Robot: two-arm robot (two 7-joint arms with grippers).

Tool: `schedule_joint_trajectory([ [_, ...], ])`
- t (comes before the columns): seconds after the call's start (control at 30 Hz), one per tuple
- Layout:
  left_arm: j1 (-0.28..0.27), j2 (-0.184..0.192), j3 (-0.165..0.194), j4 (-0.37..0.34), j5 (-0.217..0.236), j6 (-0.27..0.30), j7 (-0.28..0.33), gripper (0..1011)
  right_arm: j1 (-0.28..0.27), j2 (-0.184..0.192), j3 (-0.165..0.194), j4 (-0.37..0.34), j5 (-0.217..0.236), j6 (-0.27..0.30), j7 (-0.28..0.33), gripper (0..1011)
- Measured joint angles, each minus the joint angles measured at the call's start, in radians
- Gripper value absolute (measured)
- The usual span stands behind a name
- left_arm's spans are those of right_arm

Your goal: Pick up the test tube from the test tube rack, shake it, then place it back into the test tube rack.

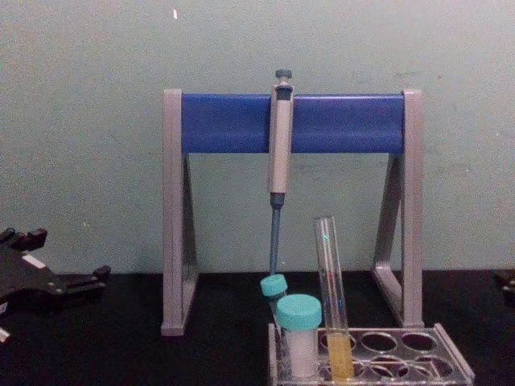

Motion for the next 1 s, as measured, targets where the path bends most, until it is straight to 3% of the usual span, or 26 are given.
schedule_joint_trajectory([
  [1.0, 0.000, 0.000, 0.000, 0.000, 0.000, 0.000, 0.000, 1001, 0.000, 0.000, 0.000, 0.000, 0.000, 0.000, 0.000, 1000],
])
